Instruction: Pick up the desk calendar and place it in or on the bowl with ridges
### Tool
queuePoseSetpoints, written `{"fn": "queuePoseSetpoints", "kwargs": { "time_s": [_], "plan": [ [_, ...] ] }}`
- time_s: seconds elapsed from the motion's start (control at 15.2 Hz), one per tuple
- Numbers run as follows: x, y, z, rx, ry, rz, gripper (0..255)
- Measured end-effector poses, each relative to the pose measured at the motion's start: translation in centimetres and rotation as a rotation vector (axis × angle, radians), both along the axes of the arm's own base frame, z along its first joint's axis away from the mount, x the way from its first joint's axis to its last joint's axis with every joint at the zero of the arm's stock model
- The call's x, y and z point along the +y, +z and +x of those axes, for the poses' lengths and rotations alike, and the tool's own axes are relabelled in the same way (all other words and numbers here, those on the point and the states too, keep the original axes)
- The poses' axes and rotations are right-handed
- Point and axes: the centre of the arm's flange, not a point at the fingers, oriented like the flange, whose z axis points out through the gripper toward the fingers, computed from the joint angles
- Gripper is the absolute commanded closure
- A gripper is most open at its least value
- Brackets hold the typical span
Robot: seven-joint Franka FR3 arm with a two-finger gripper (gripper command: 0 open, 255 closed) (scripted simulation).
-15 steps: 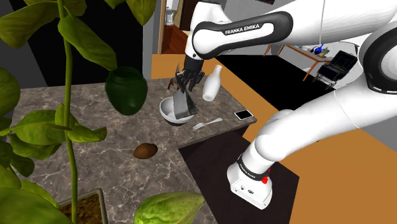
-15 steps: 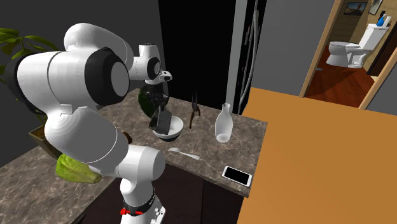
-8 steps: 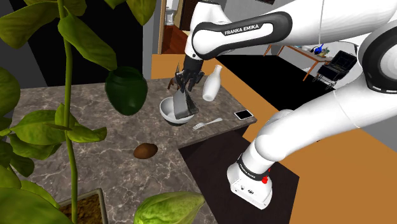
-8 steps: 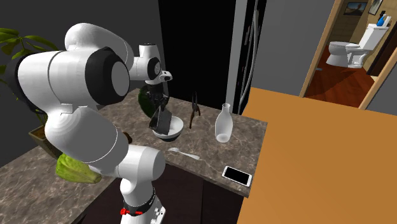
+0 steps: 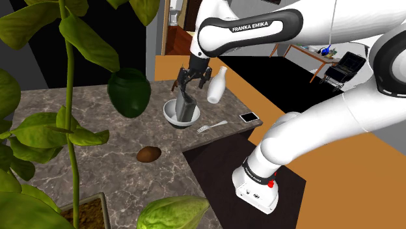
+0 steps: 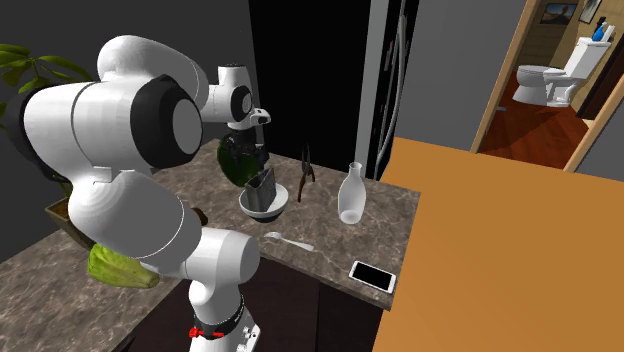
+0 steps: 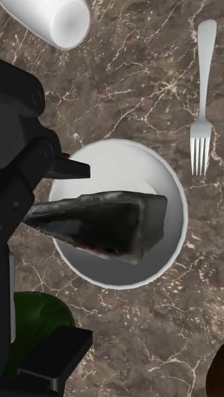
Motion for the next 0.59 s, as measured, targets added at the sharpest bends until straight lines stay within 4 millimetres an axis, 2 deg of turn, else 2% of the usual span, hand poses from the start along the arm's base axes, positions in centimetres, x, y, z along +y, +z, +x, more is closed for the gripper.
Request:
{"fn": "queuePoseSetpoints", "kwargs": {
  "time_s": [0.2, 0.59],
  "plan": [
    [0.3, 2.9, -0.1, 0.000, 0.000, 0.000, 0],
    [0.2, 3.4, -0.1, 0.001, 0.000, 0.000, 0]
  ]
}}
